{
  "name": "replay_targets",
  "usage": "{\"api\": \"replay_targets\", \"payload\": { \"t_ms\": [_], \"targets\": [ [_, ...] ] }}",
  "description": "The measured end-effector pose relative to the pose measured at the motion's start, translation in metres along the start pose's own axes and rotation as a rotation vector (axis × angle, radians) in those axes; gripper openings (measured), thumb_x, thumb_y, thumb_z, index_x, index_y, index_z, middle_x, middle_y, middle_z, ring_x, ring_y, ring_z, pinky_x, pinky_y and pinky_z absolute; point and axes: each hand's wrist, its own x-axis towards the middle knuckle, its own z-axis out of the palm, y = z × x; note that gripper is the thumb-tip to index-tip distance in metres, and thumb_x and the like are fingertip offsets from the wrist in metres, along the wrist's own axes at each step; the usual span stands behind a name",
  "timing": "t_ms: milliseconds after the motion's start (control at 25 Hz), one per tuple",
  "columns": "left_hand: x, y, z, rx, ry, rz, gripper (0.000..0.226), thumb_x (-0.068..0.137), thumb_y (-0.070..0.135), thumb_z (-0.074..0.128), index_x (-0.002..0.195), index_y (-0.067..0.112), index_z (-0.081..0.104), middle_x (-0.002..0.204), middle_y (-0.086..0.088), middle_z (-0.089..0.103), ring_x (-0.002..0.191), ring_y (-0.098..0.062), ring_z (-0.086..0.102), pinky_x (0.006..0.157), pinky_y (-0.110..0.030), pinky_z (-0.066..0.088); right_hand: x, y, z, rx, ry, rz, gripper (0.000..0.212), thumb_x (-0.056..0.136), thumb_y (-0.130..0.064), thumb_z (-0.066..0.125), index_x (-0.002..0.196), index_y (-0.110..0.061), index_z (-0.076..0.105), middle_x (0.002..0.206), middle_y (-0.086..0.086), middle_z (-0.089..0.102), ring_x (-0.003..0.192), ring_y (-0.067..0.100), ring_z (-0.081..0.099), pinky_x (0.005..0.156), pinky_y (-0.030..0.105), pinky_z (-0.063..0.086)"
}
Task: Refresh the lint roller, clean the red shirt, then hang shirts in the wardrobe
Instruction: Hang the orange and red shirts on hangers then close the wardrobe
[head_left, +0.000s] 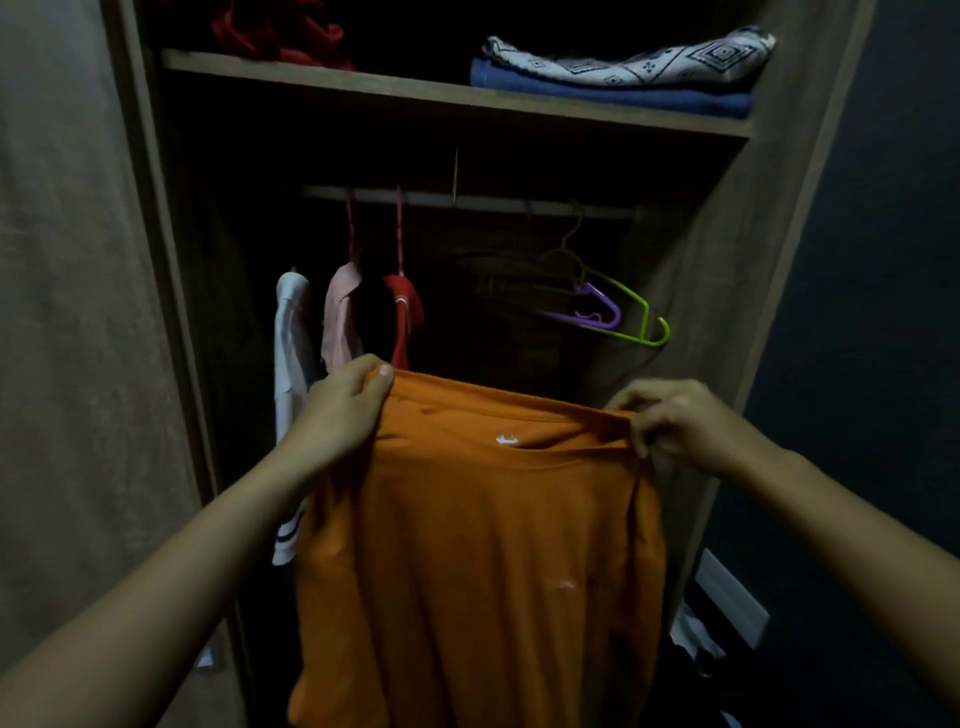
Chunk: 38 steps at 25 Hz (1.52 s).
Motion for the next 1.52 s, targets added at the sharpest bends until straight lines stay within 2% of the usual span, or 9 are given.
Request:
{"api": "replay_targets", "payload": {
  "t_ms": [200, 280, 360, 680, 880, 1040, 1240, 1400, 1520],
  "targets": [
    [0.031, 0.001, 0.032, 0.061, -0.265, 0.061, 0.011, 0.089, 0.030, 0.059, 0.086, 0.039, 0.065, 0.094, 0.009, 0.068, 0.092, -0.011, 0.062, 0.080, -0.028, 0.046, 0.026, 0.026, -0.028, -0.141, -0.129, 0.126, 0.038, 0.085, -0.001, 0.054, 0.118, -0.018, 0.061, 0.129, -0.001, 0.054, 0.117, 0.011, 0.053, 0.098, 0.027, 0.046],
    [0.048, 0.013, 0.048, 0.114, -0.393, 0.061, 0.018, 0.086, 0.036, 0.062, 0.103, 0.040, 0.061, 0.110, 0.009, 0.063, 0.102, -0.011, 0.058, 0.086, -0.026, 0.045, 0.033, 0.045, -0.021, -0.267, -0.281, 0.155, 0.045, 0.085, -0.002, 0.053, 0.128, -0.016, 0.053, 0.137, 0.004, 0.046, 0.125, 0.018, 0.046, 0.102, 0.026, 0.039],
    [0.074, 0.029, 0.073, 0.109, -0.348, 0.097, 0.039, 0.085, 0.041, 0.061, 0.122, 0.030, 0.056, 0.118, 0.008, 0.057, 0.111, -0.009, 0.053, 0.094, -0.024, 0.041, 0.043, 0.062, -0.015, -0.340, -0.332, 0.188, 0.057, 0.083, -0.002, 0.054, 0.138, -0.015, 0.041, 0.147, 0.007, 0.032, 0.133, 0.023, 0.036, 0.108, 0.030, 0.034],
    [0.225, 0.098, 0.204, -0.393, -0.082, -0.208, 0.048, 0.088, 0.039, 0.055, 0.127, 0.012, 0.053, 0.120, -0.010, 0.063, 0.108, -0.025, 0.061, 0.098, -0.040, 0.048, 0.066, 0.110, -0.011, -0.847, -0.248, 0.202, 0.075, 0.086, -0.038, 0.052, 0.148, -0.017, 0.014, 0.158, 0.011, 0.008, 0.145, 0.026, 0.010, 0.118, 0.046, 0.000],
    [0.267, 0.110, 0.249, -0.650, 0.040, -0.397, 0.052, 0.087, 0.023, 0.060, 0.131, 0.002, 0.040, 0.126, -0.018, 0.055, 0.109, -0.036, 0.058, 0.081, -0.044, 0.055, 0.061, 0.134, -0.009, -0.883, -0.241, 0.187, 0.074, 0.089, -0.044, 0.044, 0.148, -0.016, 0.009, 0.158, 0.016, 0.005, 0.146, 0.028, 0.007, 0.118, 0.044, 0.003],
    [0.279, 0.119, 0.250, -0.744, 0.112, -0.356, 0.032, 0.088, 0.001, 0.053, 0.120, 0.000, 0.049, 0.093, -0.013, 0.060, 0.069, -0.021, 0.058, 0.054, -0.028, 0.048, 0.061, 0.133, -0.010, -0.884, -0.243, 0.151, 0.076, 0.088, -0.041, 0.046, 0.148, -0.012, 0.010, 0.158, 0.015, 0.005, 0.146, 0.027, 0.006, 0.118, 0.043, 0.005],
    [0.233, 0.134, 0.220, -0.965, 0.113, -0.318, 0.038, 0.087, -0.006, 0.050, 0.115, 0.014, 0.033, 0.095, -0.008, 0.049, 0.073, -0.014, 0.055, 0.049, -0.016, 0.049, 0.061, 0.123, -0.013, -0.783, -0.279, 0.197, 0.072, 0.087, -0.036, 0.048, 0.147, -0.012, 0.016, 0.158, 0.013, 0.009, 0.145, 0.024, 0.011, 0.118, 0.039, 0.006],
    [0.139, 0.106, 0.210, -1.040, 0.087, -0.426, 0.033, 0.089, -0.009, 0.034, 0.109, 0.017, 0.028, 0.077, -0.003, 0.043, 0.062, -0.010, 0.046, 0.048, -0.020, 0.043, 0.061, 0.102, -0.013, -0.441, -0.250, 0.356, 0.059, 0.081, -0.018, 0.052, 0.138, -0.016, 0.038, 0.148, 0.010, 0.036, 0.132, 0.030, 0.038, 0.109, 0.044, 0.034],
    [0.062, 0.059, 0.197, -0.768, 0.039, -0.521, 0.026, 0.086, -0.003, 0.030, 0.098, 0.018, 0.040, 0.067, -0.004, 0.040, 0.052, -0.014, 0.040, 0.046, -0.022, 0.034, 0.059, 0.080, 0.002, -0.229, -0.242, 0.407, 0.055, 0.078, -0.010, 0.052, 0.132, -0.016, 0.043, 0.137, 0.010, 0.046, 0.124, 0.030, 0.046, 0.096, 0.046, 0.045]
  ]
}}
